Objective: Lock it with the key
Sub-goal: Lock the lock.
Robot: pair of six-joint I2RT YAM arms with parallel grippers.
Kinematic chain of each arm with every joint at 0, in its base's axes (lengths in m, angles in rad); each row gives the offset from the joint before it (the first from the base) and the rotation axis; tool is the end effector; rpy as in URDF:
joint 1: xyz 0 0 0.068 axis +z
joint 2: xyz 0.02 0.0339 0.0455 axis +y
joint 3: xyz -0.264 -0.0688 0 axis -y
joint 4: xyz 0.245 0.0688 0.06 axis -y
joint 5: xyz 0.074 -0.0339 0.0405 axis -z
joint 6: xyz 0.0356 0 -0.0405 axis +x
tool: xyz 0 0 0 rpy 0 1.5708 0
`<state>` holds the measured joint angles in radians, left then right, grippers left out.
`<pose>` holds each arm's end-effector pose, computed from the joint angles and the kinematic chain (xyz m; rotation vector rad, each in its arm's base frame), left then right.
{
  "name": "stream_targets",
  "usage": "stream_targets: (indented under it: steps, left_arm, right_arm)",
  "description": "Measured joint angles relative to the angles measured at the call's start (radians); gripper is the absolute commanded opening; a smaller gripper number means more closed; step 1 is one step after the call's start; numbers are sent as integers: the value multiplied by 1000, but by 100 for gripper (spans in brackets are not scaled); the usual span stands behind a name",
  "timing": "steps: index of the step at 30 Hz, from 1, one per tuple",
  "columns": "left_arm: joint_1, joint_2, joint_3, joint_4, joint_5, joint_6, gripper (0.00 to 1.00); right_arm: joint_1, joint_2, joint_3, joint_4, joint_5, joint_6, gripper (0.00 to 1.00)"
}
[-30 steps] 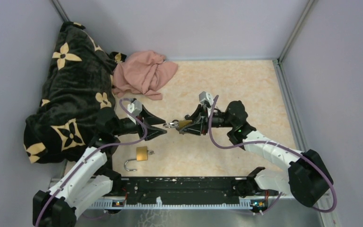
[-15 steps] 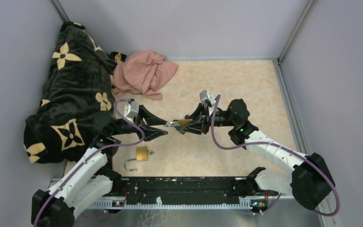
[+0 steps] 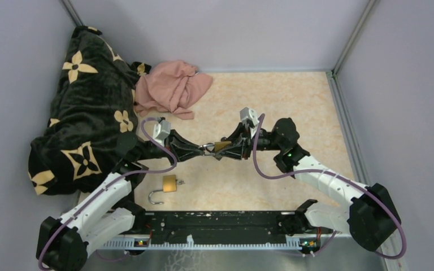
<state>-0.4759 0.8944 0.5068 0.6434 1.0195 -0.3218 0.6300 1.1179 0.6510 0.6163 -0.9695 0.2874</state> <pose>0.1584 -0.1158 0.3058 1.0213 1.2034 -1.3017 0.1793 0.1671 0.3082 -1.0955 1.2481 1.3976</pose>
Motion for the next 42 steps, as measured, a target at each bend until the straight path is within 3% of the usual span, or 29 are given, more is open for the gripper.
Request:
stream_targets:
  steps: [28,42]
  left_arm:
    - [-101,82,32,113,-76,100,0]
    - [-148,151,32,184,-353,152,0]
  right_arm:
    - [-57,39,13,162,-105,56,0]
    - [-56,54,34,82,79,28,0]
